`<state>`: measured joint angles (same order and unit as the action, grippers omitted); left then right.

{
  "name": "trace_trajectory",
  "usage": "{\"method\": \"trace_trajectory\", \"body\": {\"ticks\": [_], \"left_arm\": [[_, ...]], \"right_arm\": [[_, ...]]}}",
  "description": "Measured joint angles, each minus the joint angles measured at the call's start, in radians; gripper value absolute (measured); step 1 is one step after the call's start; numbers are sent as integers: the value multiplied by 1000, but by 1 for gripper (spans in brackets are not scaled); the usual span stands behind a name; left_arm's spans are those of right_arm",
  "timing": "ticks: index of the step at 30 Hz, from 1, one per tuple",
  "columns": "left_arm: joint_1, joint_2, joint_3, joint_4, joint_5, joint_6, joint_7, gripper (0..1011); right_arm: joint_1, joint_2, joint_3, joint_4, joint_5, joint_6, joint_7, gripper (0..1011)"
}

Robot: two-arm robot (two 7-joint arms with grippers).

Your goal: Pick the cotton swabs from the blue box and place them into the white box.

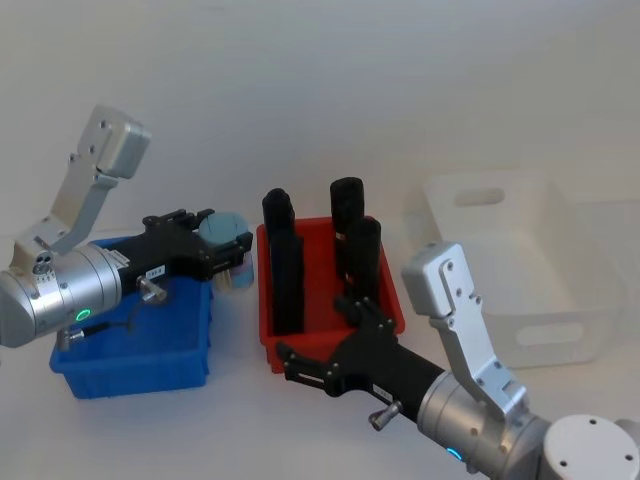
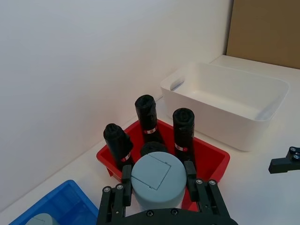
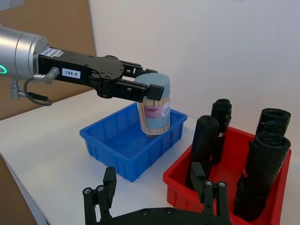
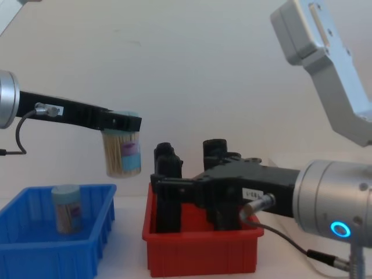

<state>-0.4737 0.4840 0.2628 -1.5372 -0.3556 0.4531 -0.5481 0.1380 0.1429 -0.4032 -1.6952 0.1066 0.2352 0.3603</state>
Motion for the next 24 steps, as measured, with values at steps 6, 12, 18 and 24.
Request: {"method": "trace_trajectory", "body": {"ticks": [6, 12, 18, 24], "left_arm": [[0, 0, 0, 0, 0, 0, 0, 669], [0, 0, 0, 0, 0, 0, 0, 669], [0, 0, 0, 0, 0, 0, 0, 669], [0, 0, 0, 0, 0, 0, 0, 669]], "right_arm": [[13, -24, -11, 19, -21, -7, -40, 1001], [25, -40, -20, 34, -47, -18, -69, 1001], [39, -58, -29, 52, -81, -23, -100, 1001], [54, -77, -39, 75, -112, -24, -125, 1001]]}}
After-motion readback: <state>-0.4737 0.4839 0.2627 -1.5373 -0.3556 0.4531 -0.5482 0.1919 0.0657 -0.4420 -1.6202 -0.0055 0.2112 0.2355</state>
